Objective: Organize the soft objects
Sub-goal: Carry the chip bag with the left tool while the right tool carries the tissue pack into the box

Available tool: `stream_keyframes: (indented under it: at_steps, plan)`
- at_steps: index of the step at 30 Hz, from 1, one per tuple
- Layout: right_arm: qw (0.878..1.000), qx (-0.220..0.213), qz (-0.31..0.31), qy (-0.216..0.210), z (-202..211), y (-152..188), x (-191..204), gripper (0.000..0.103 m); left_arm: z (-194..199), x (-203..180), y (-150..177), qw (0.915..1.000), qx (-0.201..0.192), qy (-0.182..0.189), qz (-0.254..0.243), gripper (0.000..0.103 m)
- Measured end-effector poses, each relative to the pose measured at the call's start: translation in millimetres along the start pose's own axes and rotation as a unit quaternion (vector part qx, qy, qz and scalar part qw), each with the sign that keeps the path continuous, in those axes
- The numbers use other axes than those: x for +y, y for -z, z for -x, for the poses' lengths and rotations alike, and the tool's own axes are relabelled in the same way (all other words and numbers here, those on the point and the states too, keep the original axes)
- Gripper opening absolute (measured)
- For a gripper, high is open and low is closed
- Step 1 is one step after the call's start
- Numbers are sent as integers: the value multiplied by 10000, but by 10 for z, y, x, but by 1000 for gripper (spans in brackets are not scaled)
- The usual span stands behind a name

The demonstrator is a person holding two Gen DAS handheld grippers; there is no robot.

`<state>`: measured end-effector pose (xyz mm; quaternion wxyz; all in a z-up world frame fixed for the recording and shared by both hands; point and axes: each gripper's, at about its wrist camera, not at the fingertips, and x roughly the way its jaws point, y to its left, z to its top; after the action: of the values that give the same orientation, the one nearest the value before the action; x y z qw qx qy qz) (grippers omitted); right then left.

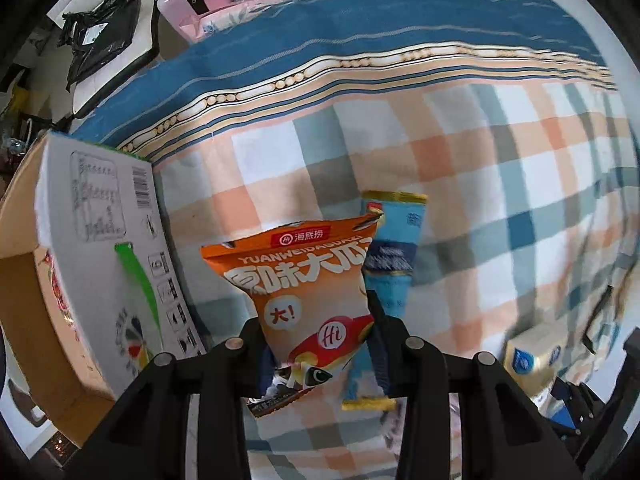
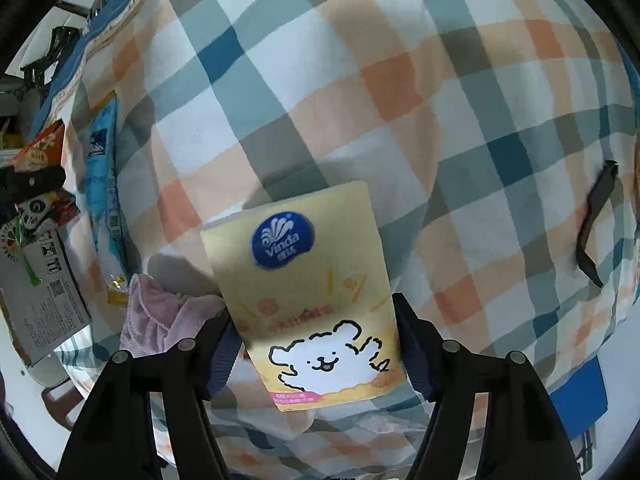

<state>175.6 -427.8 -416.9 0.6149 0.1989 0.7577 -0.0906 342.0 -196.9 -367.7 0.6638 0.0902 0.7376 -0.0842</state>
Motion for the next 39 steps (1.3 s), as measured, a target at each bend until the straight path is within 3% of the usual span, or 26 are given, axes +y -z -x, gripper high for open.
stream_keyframes:
  at_steps: [10,17,22,30,39]
  plan:
    - [9985,-483,88,-240,575,158,228,71,587,108,619,9971,-480,582,-99,35]
    - [9907,-922,801,-603,1165,463,891,70,1155,356,1117,9912,-915,948,154,35]
    - [9799,-1092,1425,-873,1495,784,1604,70,1412,984,1405,9866,-1168,959,614,35]
    - [9639,-1011,2221,-1066,1552,1147,2814,70,1446,2329,1679,9765,-1276,751,1569,35]
    - [9663,-693,2334,-840,1201,1191,3780,70,1077,3253,1592,9746,-885,539,1984,35]
